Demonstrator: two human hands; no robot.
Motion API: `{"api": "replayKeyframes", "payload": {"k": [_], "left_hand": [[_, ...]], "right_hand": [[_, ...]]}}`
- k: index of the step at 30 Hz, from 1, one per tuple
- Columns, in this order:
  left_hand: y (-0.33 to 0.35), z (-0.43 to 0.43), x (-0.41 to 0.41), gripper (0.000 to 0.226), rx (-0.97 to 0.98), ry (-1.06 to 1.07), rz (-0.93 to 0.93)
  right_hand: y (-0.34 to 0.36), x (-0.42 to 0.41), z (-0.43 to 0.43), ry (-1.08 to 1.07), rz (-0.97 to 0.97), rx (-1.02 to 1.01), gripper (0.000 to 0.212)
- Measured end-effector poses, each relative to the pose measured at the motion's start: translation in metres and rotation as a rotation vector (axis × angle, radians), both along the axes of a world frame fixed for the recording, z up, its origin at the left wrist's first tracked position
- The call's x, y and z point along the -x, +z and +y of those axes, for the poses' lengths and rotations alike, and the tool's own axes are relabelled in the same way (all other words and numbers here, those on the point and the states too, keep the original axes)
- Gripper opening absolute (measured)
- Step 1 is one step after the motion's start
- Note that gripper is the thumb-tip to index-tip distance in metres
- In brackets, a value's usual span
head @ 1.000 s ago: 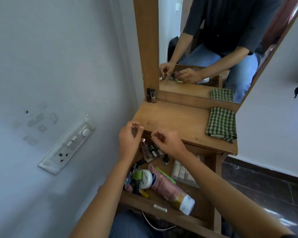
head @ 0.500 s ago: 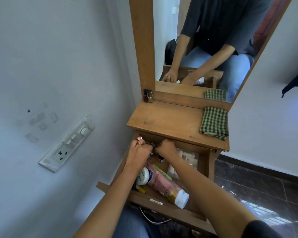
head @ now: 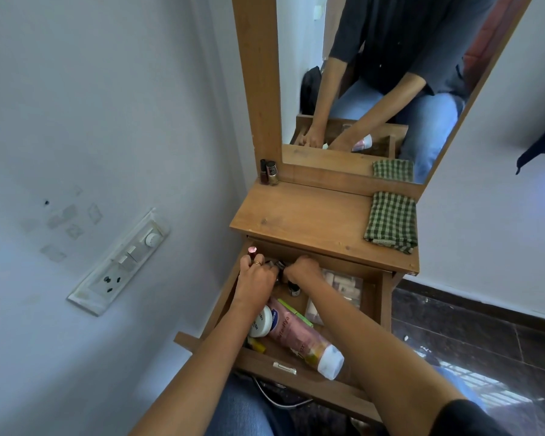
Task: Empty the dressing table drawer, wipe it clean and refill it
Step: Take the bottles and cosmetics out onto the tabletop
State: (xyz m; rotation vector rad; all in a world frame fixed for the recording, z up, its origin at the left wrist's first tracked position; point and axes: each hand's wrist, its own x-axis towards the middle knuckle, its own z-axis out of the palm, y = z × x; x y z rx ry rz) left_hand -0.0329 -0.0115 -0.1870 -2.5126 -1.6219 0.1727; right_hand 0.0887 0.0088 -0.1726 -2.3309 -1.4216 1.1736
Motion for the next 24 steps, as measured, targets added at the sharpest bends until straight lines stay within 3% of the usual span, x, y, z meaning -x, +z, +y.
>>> {"api": "replayKeyframes", "payload": {"k": [5, 10, 16, 24], "left_hand": [[0.001, -0.001, -0.001, 0.028, 0.012, 0.013, 0.008], [0.000, -0.001, -0.004, 0.023, -0.007, 0.030, 0.089], [0.005, 0.007, -0.015, 0.026, 0.052, 0.025, 0.141], [0.001, 0.007, -0.029, 0.021, 0.049, 0.159, 0.007]], "right_hand": [[-0.007, -0.008, -0.007, -0.149, 0.230, -0.136, 0.006], [-0.004, -0.014, -0.022, -0.226, 0.572, -0.295, 0.019], [0.012, -0.019, -0.050, -0.133, 0.707, -0.367, 0.021], [0.036, -0.047, -0.067, -0.186, 0.915, -0.474, 0.022]]}}
